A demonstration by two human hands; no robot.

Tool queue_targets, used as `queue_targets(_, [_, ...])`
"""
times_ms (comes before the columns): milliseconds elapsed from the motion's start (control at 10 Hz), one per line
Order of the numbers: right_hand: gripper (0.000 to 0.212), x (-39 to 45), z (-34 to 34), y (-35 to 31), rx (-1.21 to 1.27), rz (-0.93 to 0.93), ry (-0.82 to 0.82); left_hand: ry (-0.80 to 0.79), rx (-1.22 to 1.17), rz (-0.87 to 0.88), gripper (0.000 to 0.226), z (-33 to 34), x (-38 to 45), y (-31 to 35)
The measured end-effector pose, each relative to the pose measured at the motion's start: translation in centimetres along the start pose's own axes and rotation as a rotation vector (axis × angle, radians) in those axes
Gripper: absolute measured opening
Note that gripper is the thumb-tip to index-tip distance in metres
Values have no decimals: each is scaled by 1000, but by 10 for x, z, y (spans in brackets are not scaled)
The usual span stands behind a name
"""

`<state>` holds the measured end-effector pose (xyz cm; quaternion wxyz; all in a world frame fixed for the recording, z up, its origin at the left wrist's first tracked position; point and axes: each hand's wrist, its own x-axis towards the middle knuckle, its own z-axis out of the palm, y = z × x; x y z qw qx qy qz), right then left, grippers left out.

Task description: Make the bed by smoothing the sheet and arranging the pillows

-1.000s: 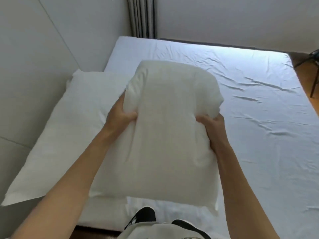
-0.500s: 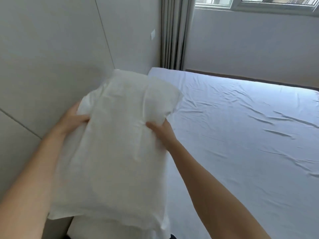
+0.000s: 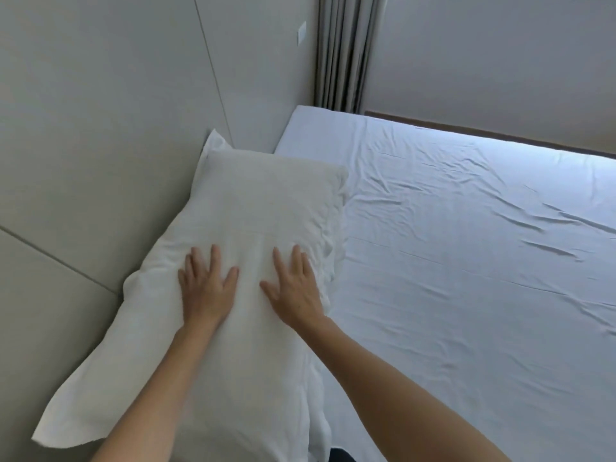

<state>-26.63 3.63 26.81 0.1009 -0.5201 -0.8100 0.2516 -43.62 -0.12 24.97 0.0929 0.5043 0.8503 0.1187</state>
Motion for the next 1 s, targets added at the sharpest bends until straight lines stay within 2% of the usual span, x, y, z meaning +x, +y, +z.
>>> queue_targets(100, [60, -2, 9, -1, -117, -159, -94, 9, 83, 158, 63, 14, -11, 14])
queue_targets(200, [63, -19, 24, 15, -189, -148, -189, -47, 115, 178, 62, 28, -29, 22])
queue_targets(400, [67, -72, 42, 38, -162, -107, -277, -22, 162, 226, 65, 48, -67, 26])
queue_targets(700, [68, -134, 19, 79, -83, -85, -335, -20, 162, 100, 63, 52, -138, 39])
queue_targets(800, [68, -171, 4, 117, -105, 5, -405, -33, 134, 60, 63, 62, -173, 52])
queue_targets(1000, [68, -248, -33, 210, -73, 137, -398, -144, 3, 63, 66, 84, -247, 101])
